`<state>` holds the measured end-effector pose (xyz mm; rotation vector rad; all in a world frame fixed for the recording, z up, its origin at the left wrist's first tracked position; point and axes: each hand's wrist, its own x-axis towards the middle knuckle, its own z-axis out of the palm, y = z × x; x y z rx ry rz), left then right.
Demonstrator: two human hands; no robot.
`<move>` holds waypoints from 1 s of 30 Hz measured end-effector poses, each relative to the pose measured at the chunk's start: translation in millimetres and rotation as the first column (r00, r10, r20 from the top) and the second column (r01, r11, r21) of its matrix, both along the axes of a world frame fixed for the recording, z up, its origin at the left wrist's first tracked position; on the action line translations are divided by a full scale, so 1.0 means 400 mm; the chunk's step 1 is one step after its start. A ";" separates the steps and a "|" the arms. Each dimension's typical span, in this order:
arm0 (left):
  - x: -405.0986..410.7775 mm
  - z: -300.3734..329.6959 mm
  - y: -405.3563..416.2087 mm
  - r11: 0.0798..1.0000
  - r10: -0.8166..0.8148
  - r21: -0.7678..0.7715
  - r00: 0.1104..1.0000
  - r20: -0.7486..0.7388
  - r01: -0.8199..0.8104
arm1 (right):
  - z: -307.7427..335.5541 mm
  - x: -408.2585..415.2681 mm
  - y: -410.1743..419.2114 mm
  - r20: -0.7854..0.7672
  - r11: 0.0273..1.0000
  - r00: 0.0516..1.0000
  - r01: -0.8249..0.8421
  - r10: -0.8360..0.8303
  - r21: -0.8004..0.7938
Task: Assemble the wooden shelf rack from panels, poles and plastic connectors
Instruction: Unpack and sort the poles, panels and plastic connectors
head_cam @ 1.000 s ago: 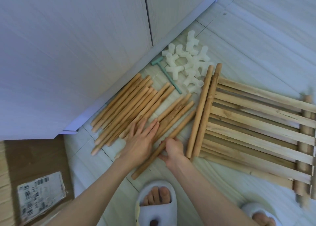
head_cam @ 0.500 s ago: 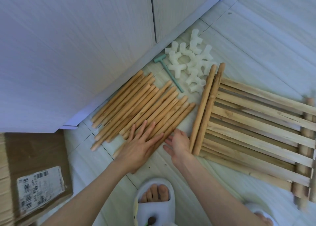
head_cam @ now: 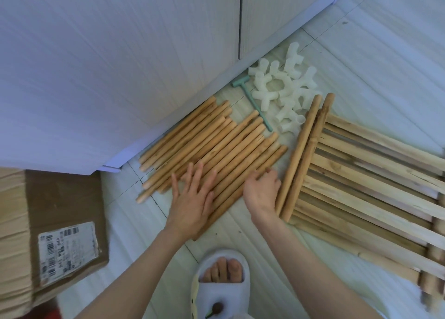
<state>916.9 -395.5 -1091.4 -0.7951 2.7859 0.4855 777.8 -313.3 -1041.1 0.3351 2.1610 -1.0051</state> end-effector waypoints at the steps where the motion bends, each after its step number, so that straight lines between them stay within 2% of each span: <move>1: 0.022 0.008 -0.010 0.990 0.141 0.002 0.989 -0.047 -0.141 | 0.006 -0.009 -0.004 -0.096 0.998 0.993 -0.069 0.070 0.011; 3: 0.067 0.020 -0.046 0.917 0.397 -0.001 0.914 -0.080 -0.399 | 0.017 -0.033 -0.013 -0.258 0.972 0.938 -0.231 0.232 0.036; 4: 0.085 0.023 -0.067 0.884 0.466 -0.008 0.883 -0.056 -0.467 | 0.018 -0.046 -0.019 -0.320 0.947 0.893 -0.318 0.316 0.050; 7: 0.094 0.015 -0.111 0.900 0.436 -0.017 0.899 0.051 -0.435 | 0.011 -0.084 -0.037 -0.368 0.850 0.772 -0.512 0.519 0.124; 9: 0.071 0.000 -0.119 0.934 0.357 -0.012 0.932 0.067 -0.357 | 0.003 -0.097 -0.041 -0.308 0.820 0.761 -0.549 0.571 0.161; 12: 0.038 -0.019 -0.121 0.935 0.348 0.046 0.936 0.045 -0.350 | -0.005 -0.069 -0.025 -0.259 0.837 0.796 -0.529 0.547 0.142; 16: 0.033 -0.022 -0.135 0.922 0.369 0.122 0.929 0.004 -0.367 | -0.020 0.004 0.017 -0.255 0.833 0.796 -0.547 0.549 0.084; 18: 0.049 -0.006 -0.150 0.864 0.492 0.195 0.860 -0.136 -0.464 | -0.031 0.023 0.035 -0.234 0.831 0.801 -0.553 0.551 0.064; 20: 0.081 0.007 -0.159 0.752 0.658 0.237 0.721 -0.216 -0.615 | -0.036 0.028 0.045 -0.207 0.829 0.805 -0.555 0.555 0.065; 22: 0.107 0.009 -0.143 0.662 0.749 0.243 0.638 -0.177 -0.709 | -0.038 0.025 0.050 -0.184 0.823 0.805 -0.565 0.565 0.057; 26: 0.080 -0.019 -0.103 0.497 0.859 0.231 0.513 0.006 -0.836 | -0.034 0.021 0.044 -0.153 0.828 0.817 -0.560 0.556 0.014; 28: 0.046 -0.029 -0.107 0.484 0.866 0.209 0.500 0.025 -0.849 | -0.031 0.018 0.042 -0.146 0.835 0.825 -0.550 0.546 0.016; 30: 0.018 -0.032 -0.121 0.536 0.837 0.183 0.547 0.012 -0.824 | -0.027 0.012 0.042 -0.173 0.832 0.817 -0.553 0.551 0.039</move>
